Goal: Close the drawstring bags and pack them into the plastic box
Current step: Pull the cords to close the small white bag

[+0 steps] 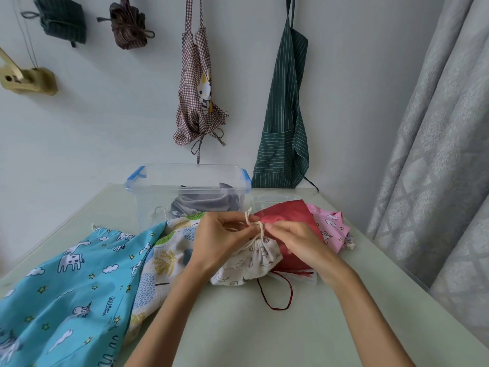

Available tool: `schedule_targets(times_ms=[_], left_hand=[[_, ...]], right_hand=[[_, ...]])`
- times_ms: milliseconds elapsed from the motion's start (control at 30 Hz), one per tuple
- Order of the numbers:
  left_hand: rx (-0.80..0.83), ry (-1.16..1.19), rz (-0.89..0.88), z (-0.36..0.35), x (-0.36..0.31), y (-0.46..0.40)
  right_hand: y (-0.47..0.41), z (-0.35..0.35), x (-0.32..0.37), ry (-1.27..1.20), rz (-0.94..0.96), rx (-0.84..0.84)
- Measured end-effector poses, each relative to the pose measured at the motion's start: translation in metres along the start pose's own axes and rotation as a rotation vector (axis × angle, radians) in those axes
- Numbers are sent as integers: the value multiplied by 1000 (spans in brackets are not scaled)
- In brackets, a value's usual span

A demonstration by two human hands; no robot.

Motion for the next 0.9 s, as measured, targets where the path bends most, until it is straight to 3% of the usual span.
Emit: schedule_targets(times_ms=[100,300,367,500,567,633,767,800,900], left_hand=[[-9,-36,-23,-1,3,-1],[90,55,-2,2,9,-5],[149,60,17,2,11,-6],[225,76,47,-2,11,-5],[219,106,39,-4,9,-5],[220,111,17,-4,5,-4],[186,182,7,-1,7,-7],[184,188,9,-2,7,-7],[181,147,1,-4,4,-5]], right_hand=[[0,-5,-2,-86,-30,38],[-3,-5,-4,-50,105,-117],[-2,-3,-3,79,196,-215],[1,-1,1,707,334,-498],[0,1,-3,792,366,-578],[-3,4,-9,585,311,-533],[-5,-2,-4,-236,62,-83],[-5,-4,-3,-352,46,-44],[-7,-3,-9,-345,-9,-111]])
Point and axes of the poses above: each hand's wrist, its own y-axis away from the middle knuckle, its own z-axis out of the back of the hand, x = y × z, the point moved 2 cm from there along -y, towards the middle knuckle, and after that the axes turned 5 degrees about z, right-handed, at the moved point
